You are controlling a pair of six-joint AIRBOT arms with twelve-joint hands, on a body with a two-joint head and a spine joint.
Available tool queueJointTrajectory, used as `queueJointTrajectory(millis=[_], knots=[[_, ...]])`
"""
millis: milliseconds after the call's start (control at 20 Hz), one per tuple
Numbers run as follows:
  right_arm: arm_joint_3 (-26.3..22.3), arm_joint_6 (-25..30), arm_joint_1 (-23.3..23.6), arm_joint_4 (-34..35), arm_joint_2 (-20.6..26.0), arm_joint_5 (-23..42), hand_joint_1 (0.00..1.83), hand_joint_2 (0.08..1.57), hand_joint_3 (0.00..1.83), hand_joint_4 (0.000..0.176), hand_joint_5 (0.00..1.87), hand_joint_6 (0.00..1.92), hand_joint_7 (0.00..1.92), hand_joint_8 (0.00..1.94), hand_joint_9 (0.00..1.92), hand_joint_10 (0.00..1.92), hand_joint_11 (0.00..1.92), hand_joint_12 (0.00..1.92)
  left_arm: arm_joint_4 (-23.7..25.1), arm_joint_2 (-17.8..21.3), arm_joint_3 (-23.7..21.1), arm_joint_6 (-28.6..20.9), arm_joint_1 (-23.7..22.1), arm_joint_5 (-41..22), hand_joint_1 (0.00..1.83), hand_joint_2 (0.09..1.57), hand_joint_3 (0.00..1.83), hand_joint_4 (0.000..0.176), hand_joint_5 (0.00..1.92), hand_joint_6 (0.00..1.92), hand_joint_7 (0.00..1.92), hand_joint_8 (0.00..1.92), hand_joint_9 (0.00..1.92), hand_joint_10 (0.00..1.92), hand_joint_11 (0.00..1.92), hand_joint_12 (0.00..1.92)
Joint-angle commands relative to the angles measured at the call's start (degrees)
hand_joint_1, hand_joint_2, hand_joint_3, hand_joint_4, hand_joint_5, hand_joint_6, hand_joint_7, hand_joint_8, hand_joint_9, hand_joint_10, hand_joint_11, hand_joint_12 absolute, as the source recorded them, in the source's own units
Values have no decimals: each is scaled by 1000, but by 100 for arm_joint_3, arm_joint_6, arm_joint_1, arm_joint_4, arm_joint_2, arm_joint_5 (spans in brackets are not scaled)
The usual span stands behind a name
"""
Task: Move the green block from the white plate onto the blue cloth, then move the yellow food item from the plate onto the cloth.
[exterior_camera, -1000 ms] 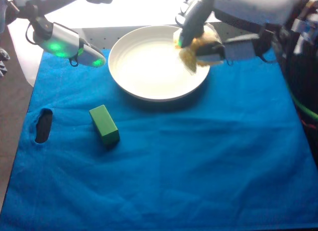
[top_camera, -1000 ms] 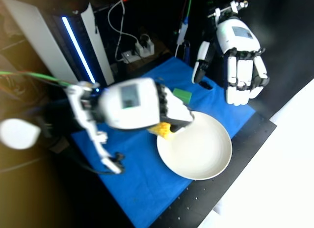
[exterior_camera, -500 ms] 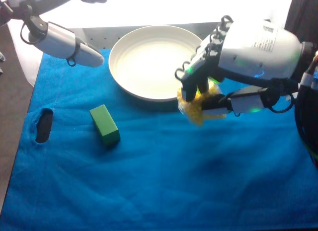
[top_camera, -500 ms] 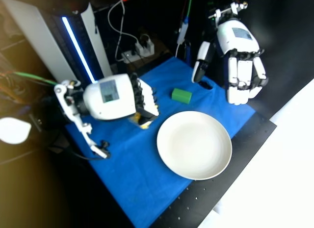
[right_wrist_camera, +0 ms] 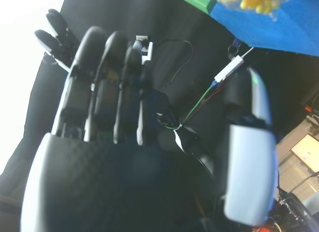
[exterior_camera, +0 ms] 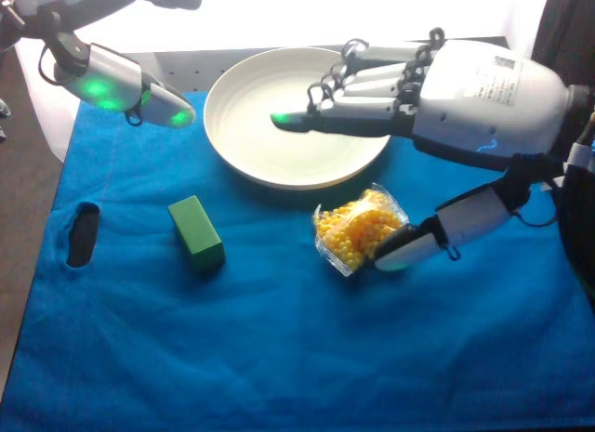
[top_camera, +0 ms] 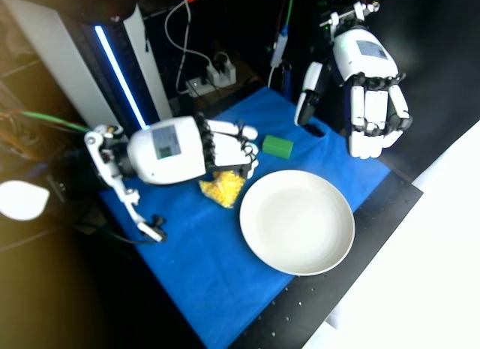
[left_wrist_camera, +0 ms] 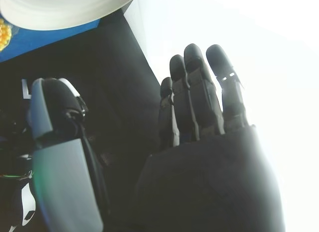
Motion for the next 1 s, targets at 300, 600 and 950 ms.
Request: queueJointTrajectory(millis=[300, 600, 950], knots=[[-27, -8, 61, 1430, 409, 894, 723, 745, 0, 137, 0, 0, 90, 0, 222, 0, 13, 999, -359, 258, -248, 13, 156, -1256, 913, 878, 1, 108, 248, 0, 471, 2, 466, 5, 0, 1112], [25, -8, -189, 2852, 557, 1722, 571, 686, 8, 172, 0, 0, 107, 13, 149, 9, 2, 889, -1095, 744, -788, 239, 687, -2726, 849, 887, 1, 65, 172, 2, 413, 2, 463, 6, 53, 1035], [-36, -8, -381, 3543, 582, 2402, 776, 870, 0, 176, 0, 0, 132, 5, 158, 3, 0, 604, -1735, 1079, -1428, 649, 1567, -4409, 688, 1011, 15, 85, 126, 0, 384, 0, 429, 0, 2, 865]])
